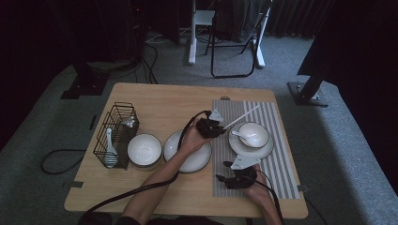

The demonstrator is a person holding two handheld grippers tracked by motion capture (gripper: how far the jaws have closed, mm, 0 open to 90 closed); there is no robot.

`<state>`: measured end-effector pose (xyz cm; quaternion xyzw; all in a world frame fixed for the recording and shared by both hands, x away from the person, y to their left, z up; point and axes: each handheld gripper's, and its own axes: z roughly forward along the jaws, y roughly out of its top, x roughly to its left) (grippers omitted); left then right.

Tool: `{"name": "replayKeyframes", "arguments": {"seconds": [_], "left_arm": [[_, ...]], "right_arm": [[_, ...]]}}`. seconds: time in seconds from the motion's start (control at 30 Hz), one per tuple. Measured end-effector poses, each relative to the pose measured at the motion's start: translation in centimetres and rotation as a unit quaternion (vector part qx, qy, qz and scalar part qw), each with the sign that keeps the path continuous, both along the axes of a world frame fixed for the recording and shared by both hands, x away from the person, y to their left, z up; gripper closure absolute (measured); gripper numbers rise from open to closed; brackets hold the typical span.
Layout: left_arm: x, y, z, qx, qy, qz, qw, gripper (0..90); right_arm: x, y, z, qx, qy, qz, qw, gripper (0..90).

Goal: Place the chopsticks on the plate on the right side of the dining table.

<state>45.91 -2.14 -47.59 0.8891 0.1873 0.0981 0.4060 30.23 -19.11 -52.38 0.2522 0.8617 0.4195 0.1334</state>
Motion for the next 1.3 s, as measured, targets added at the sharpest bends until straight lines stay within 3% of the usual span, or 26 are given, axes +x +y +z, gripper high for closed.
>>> {"name": "replayKeyframes", "arguments": {"seconds": [0.6,1.3], "left_arm": [[0.0,-1.7,-0.7,0.066,0.004,0.007,0.9978,85.9],[0.0,-2.7,-1.2,0.089,0.014,0.003,0.9959,85.5]], "right_arm": [[0.0,0.0,0.0,0.000,0.000,0.001,1.0000,36.2],[0.0,0.0,0.0,-0.001,-0.002,-0.001,1.0000,36.2]]}}
